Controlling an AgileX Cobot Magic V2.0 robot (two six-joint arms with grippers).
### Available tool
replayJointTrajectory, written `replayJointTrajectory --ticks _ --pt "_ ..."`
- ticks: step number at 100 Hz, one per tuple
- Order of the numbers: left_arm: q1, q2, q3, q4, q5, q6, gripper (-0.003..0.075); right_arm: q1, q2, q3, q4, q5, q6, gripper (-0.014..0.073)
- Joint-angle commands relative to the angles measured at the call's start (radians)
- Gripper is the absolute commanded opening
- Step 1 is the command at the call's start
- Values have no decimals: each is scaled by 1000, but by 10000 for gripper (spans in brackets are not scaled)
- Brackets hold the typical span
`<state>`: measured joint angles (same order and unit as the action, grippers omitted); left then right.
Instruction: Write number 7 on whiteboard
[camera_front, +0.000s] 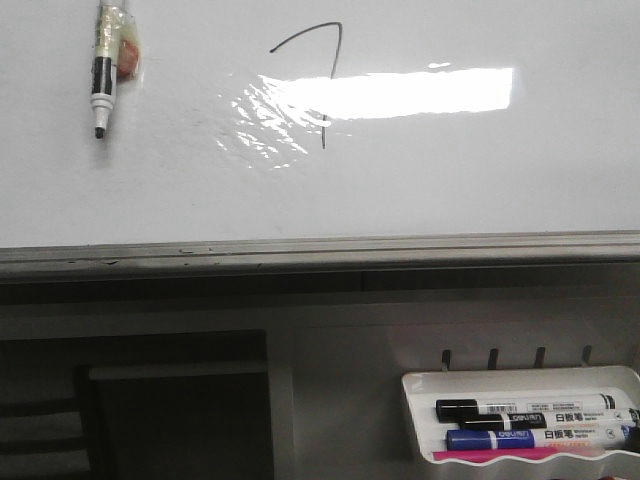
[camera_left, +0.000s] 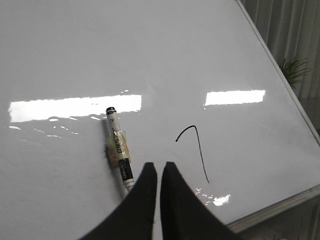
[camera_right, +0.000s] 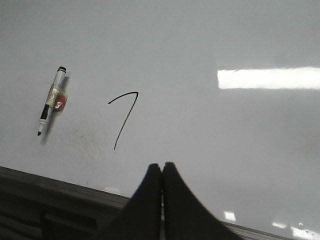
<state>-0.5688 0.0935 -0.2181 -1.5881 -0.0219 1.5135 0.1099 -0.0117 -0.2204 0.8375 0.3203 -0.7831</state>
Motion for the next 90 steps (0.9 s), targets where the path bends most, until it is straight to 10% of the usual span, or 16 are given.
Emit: replayJointTrajectory --ticks 1,71,90 --pt "0 9 -28 -3 6 2 -20 -5 -9 -22 21 -49 -11 -53" --pt "0 9 -28 63 5 -4 -20 -5 -9 -22 21 -49 -11 -53" --pt "26 9 24 662 -76 -599 -20 -5 -9 -22 21 -49 -11 -53"
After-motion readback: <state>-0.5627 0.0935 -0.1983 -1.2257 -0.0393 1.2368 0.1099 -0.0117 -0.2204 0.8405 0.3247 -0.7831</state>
